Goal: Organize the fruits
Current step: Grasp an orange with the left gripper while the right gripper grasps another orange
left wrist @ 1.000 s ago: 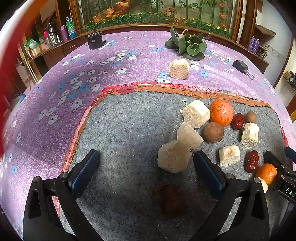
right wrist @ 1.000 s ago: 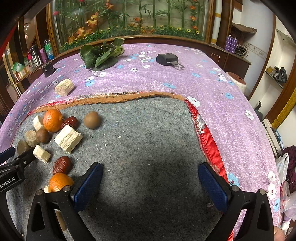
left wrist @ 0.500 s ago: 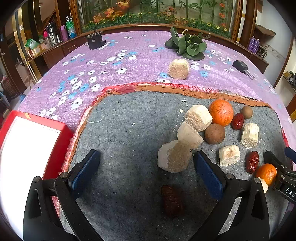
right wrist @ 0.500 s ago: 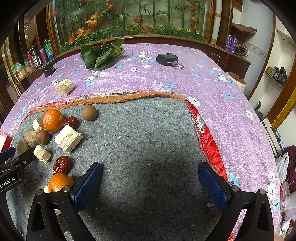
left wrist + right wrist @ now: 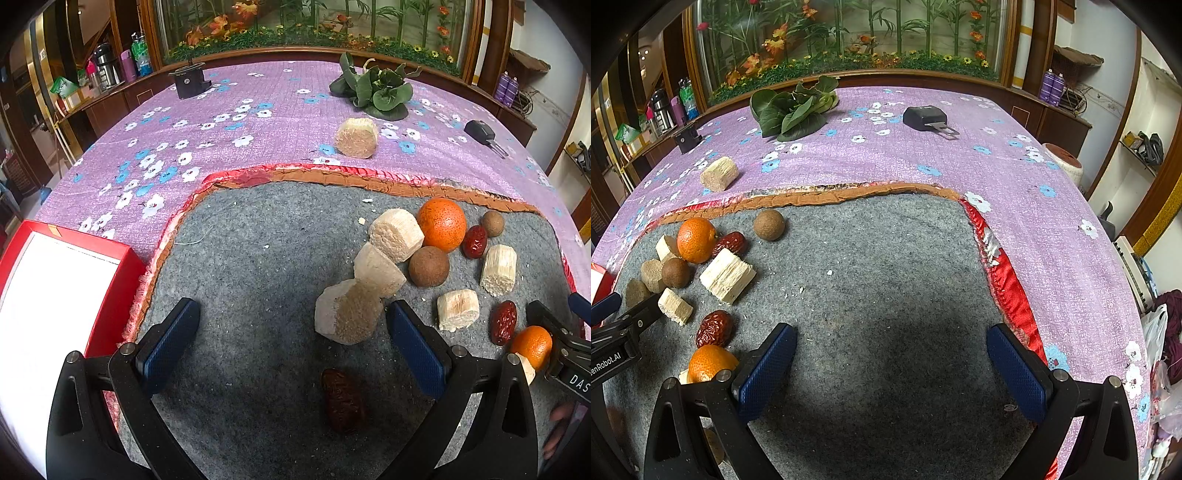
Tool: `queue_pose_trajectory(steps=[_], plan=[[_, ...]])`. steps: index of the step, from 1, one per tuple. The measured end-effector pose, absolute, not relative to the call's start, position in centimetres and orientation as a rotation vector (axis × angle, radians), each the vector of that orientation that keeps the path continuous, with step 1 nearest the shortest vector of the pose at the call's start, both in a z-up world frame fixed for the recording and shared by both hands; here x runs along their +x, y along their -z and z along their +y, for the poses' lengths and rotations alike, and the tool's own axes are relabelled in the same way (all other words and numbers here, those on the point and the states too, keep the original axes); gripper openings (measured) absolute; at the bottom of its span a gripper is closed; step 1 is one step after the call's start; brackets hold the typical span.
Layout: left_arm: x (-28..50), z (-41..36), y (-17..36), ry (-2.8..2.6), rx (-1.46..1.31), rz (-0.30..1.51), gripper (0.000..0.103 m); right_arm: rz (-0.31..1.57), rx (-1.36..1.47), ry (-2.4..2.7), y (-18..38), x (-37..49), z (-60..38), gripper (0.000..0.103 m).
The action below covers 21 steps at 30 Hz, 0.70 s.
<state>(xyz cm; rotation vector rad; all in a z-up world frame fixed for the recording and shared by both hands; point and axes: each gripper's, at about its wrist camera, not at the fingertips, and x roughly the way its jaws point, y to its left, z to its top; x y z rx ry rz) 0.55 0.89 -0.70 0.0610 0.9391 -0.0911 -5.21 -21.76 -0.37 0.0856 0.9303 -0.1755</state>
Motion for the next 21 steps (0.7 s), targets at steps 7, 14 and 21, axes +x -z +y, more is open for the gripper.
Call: queue_pose_trajectory(steps=[7, 14, 21], plan=[[-1.4, 2.0, -0.2, 0.13, 0.152, 0.94, 0.103, 0.937, 0.073, 0.121, 0.2, -5.5, -21.7, 0.103], [-8.3, 5.8, -3.7, 0.071, 0.333, 0.726, 0.103, 0.859, 0.098, -0.039, -1.5, -8.0, -20.7, 0.101], [-10.2, 8.0, -6.0, 0.047, 0.344, 0.656, 0.103, 0.838, 0.213, -0.17, -3.2, -8.0, -19.5, 0.085]])
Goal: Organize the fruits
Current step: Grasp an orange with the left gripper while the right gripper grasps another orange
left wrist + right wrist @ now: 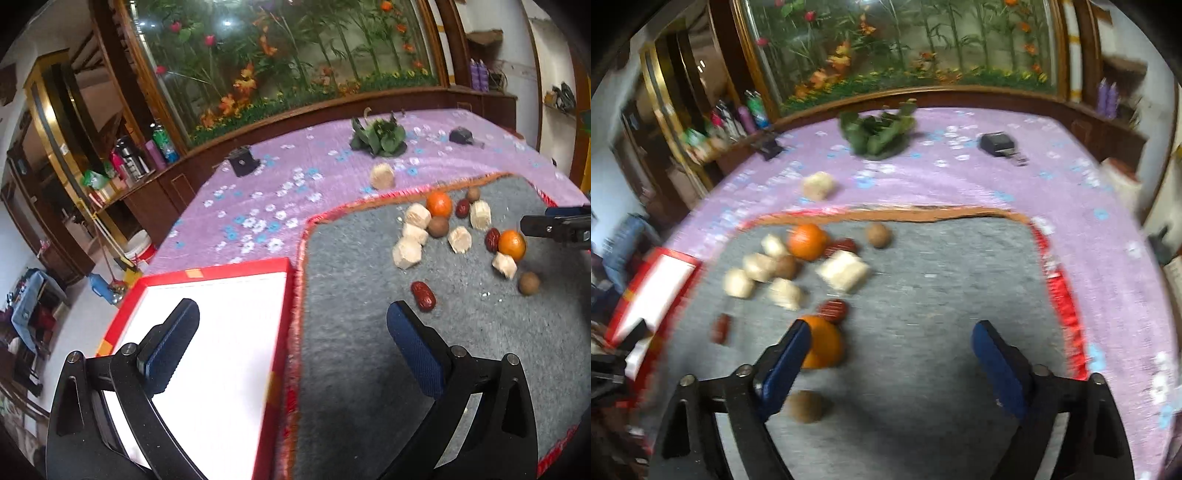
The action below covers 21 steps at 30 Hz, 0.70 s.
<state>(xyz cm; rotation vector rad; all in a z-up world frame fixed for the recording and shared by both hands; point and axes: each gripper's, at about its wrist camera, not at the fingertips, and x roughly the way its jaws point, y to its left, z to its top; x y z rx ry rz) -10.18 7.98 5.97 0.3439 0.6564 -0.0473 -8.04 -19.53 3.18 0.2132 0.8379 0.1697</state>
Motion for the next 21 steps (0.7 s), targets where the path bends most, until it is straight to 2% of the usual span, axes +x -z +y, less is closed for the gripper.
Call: queue_pose_trajectory(steps=[2, 8, 11, 13, 15, 17, 21], plan=[[-10.4, 8.5, -6.4, 0.058, 0.306, 0.655, 0.103, 0.817, 0.258, -0.192, -3.7, -8.3, -19.6, 0.085], [-10.9, 8.0, -6.9, 0.075, 0.307, 0.646, 0.103, 0.969, 0.288, -0.194, -0.9, -5.9, -18.4, 0.084], [-11.2, 7.7, -6.9, 0.082, 0.317, 0.647, 0.103, 0.934, 0.268, -0.166, -0.9, -5.6, -18.2, 0.074], [-11.2, 7.3, -7.1, 0.094, 0.323, 0.641, 0.103, 0.922, 0.264, -0.152, -0.8, -5.5, -18.5, 0.062], [-11.1, 7.0, -7.3, 0.102, 0.324, 0.641, 0.103, 0.923, 0.279, -0.153, -0.8, -4.9, -19.3, 0.057], [-10.8, 6.6, -7.5, 0.114, 0.331, 0.639, 0.103, 0.925, 0.324, -0.166, -0.7, -4.7, -20.0, 0.056], [-9.4, 5.3, -8.0, 0.13, 0.356, 0.646, 0.103, 0.939, 0.224, -0.168, -0.8, -4.6, -19.1, 0.053]])
